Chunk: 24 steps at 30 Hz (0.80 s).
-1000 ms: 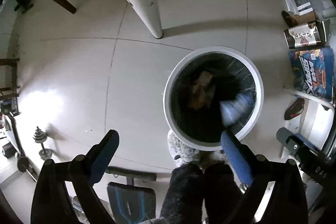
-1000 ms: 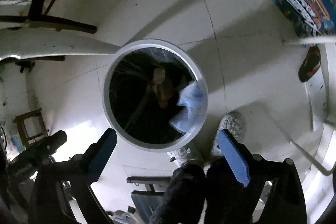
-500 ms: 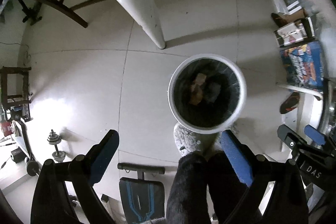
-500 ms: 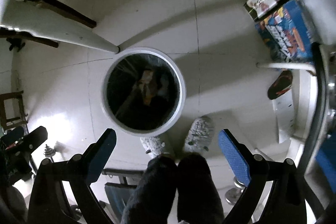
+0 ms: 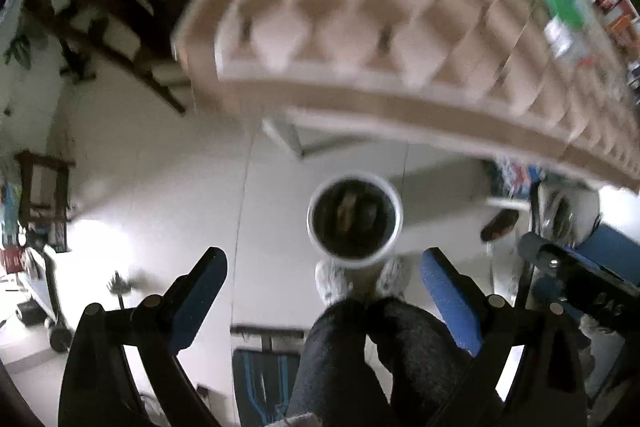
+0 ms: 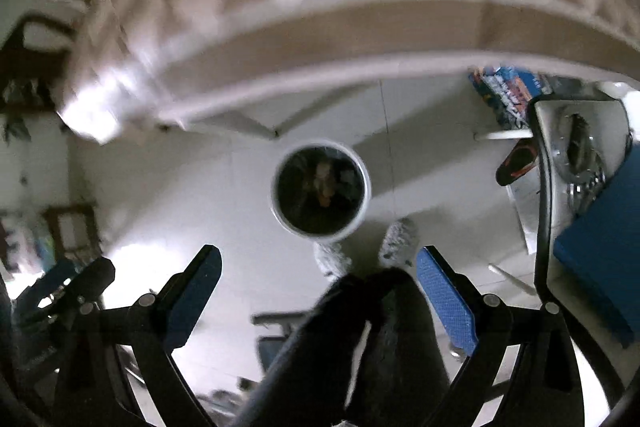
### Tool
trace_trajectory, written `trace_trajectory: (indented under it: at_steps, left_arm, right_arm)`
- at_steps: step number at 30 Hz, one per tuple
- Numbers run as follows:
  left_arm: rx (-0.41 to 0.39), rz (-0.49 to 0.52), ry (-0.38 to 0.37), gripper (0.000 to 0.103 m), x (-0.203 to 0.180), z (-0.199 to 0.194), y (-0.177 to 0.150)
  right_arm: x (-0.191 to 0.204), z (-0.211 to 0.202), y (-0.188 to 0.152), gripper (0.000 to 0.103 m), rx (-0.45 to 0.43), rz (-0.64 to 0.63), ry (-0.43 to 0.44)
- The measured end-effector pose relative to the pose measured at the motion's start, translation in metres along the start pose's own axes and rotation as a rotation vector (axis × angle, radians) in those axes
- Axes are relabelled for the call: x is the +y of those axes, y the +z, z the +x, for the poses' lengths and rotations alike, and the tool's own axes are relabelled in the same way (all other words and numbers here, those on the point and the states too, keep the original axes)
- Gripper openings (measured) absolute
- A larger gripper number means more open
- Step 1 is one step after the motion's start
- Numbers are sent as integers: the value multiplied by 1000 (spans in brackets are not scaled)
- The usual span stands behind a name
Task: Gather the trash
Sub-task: 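Grasp the milk carton with the left gripper while the right grasps the blister pack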
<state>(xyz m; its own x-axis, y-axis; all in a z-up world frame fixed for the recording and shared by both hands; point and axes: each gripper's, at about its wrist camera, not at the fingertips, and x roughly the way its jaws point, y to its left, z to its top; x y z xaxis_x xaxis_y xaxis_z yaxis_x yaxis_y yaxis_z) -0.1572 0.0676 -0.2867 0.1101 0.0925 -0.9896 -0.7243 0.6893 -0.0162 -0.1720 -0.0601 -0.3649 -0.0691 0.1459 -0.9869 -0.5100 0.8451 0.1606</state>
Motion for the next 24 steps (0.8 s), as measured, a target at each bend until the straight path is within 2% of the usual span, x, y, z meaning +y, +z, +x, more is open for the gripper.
trace_trajectory:
  at_steps: [5,9,12,17,20,23,24]
  left_arm:
    - [-86,32,-9,99,-41,-28,54]
    - [-127,125,2,99,-99,-29,100]
    - [-144,265,13,98,-160,-19,139]
    - [-123,584,5,98,-277,6,194]
    - [-92,756,0,98,-332,21,211]
    - [-31,938,19,98,-381,46,216]
    - [-13,972,35,90,-391,55,217]
  right_arm:
    - [-19,-81,41,99,-129,79,24]
    - [-62,-127,91,99,-200,150,-18]
    - [-113,-142,133,99,-214,195,-72]
    - [-207,-140,198,99,-162,283,-113]
    - [-256,-128,230,99,-107,324,-121]
    - [-284,-117,250,99,-69,339,-114]
    - [-293,-113,257,99,-56,345,-108]
